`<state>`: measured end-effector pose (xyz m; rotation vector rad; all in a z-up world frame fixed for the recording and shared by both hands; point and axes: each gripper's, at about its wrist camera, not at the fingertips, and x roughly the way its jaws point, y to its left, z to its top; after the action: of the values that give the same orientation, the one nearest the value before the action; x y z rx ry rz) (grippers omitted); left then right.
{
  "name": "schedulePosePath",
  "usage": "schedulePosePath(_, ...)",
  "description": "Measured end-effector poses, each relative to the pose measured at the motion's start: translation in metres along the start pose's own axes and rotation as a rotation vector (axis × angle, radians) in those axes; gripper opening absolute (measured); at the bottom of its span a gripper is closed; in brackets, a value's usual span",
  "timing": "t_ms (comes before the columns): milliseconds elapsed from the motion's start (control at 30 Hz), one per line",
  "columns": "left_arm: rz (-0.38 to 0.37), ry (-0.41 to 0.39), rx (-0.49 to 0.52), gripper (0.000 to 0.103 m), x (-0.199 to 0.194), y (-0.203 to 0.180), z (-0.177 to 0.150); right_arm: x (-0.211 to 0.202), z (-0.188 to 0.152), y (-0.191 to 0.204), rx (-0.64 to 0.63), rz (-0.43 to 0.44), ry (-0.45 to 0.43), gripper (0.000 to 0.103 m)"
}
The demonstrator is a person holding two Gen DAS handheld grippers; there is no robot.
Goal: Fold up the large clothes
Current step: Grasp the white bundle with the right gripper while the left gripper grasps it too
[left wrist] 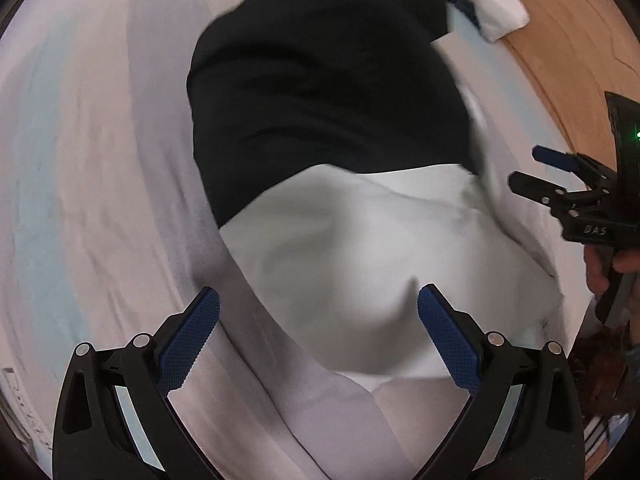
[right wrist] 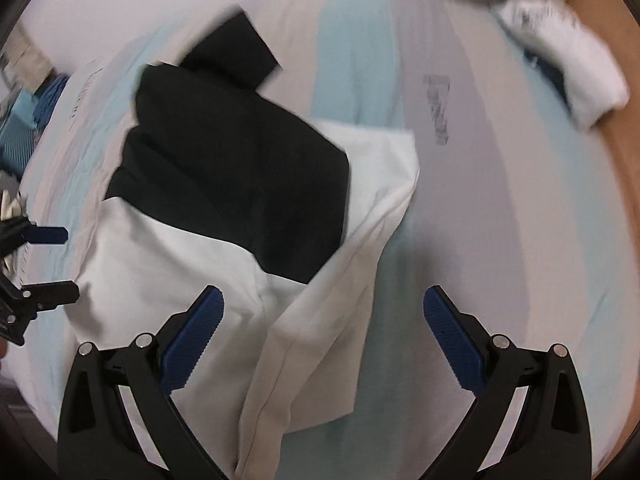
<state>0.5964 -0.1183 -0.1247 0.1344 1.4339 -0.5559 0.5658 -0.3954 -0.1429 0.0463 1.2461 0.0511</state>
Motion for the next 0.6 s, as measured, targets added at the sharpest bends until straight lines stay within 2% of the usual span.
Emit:
schedulePosePath(100, -0.097, 0.019, -0.096, 0.097, 0.014, 0.024, 0.010, 0.022, 0.000, -0.012, 0.046, 0.061, 0.062, 0.096)
schedulePosePath(167, -0.112, 0.037, -0.121, 0.097, 0.024, 0.032, 0.015, 0.034, -0.002, -0.017, 0.071, 0.089, 0.091, 0.096)
schedulePosePath(400, -0.119, 0.045, -0.085, 0.098, 0.048, 0.028, 0.026, 0.071, -0.007, -0.030, 0.118, 0.141, 0.183, 0.096)
schedulePosePath(600, -0.187, 0.044, -0.135, 0.098, 0.070, 0.030, 0.022, 0.096, -0.009, -0.038, 0.182, 0.229, 0.220, 0.096)
